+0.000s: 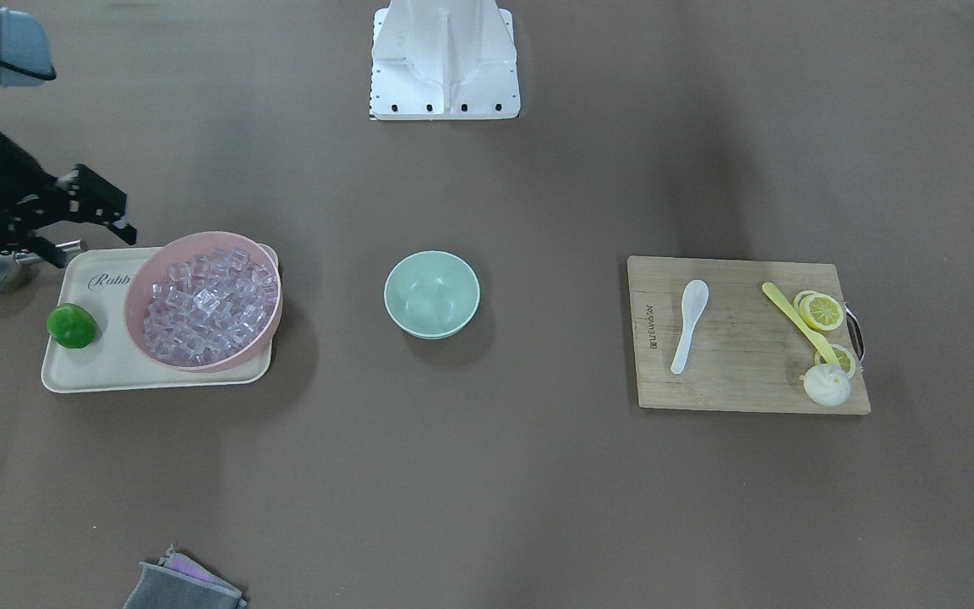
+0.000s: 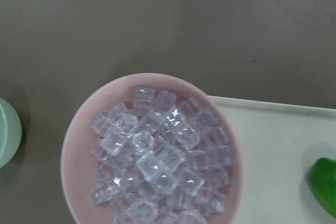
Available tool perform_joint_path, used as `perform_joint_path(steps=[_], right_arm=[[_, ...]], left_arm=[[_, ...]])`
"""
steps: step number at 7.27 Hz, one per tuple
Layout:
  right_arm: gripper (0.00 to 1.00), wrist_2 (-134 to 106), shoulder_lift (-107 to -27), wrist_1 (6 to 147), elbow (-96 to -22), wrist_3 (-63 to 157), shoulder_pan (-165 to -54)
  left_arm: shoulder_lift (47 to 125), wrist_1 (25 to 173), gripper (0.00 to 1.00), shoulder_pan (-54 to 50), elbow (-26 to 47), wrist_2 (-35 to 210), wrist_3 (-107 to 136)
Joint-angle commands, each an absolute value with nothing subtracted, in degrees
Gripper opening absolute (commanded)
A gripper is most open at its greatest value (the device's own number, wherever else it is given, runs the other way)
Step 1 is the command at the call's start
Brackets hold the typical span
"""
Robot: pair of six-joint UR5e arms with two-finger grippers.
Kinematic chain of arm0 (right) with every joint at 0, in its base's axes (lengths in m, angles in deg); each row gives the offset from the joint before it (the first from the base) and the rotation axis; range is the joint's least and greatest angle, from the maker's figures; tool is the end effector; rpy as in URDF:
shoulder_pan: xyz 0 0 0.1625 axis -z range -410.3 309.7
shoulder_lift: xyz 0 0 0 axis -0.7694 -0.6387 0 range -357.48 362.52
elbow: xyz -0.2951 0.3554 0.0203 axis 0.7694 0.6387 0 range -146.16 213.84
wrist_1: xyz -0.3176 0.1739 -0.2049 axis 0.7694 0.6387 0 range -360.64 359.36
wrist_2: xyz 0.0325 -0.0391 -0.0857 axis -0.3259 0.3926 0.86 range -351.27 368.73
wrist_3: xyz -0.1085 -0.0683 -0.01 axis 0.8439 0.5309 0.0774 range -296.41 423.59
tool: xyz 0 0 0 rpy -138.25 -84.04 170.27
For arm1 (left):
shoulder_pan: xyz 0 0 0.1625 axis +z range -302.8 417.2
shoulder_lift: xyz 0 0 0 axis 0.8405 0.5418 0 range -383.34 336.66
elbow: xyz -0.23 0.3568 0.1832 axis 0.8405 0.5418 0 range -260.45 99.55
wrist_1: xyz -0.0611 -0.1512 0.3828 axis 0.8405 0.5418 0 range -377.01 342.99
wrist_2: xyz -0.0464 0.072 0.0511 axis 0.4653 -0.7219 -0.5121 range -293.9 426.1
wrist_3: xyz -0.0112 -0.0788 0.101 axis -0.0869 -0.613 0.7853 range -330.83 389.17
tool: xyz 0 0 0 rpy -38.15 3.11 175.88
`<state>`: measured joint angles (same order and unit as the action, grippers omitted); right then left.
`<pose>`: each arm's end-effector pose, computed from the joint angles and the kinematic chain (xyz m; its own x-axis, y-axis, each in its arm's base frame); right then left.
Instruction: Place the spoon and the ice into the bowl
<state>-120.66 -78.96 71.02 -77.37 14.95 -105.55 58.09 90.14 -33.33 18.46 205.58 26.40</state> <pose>-0.2718 -0.4825 0.4165 0.5276 -0.1354 0.8386 -0.0229 0.9846 0.1734 -0.0396 -0.4452 0.6670 0.6505 0.1762 -0.7387 0.0402 0.9634 0.2652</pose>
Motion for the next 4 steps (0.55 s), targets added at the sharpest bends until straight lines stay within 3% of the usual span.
perform_joint_path(steps=[1, 4], right_arm=[[0.86, -113.28, -76.41, 70.73, -77.26, 1.15, -97.96], [0.72, -113.61, -74.66, 70.81, -72.18, -10.73, -97.76]], left_arm=[[58.31, 90.22, 0.98, -33.33, 17.98, 205.58, 26.36], [58.48, 90.22, 0.98, -33.24, 18.07, 205.67, 26.44]])
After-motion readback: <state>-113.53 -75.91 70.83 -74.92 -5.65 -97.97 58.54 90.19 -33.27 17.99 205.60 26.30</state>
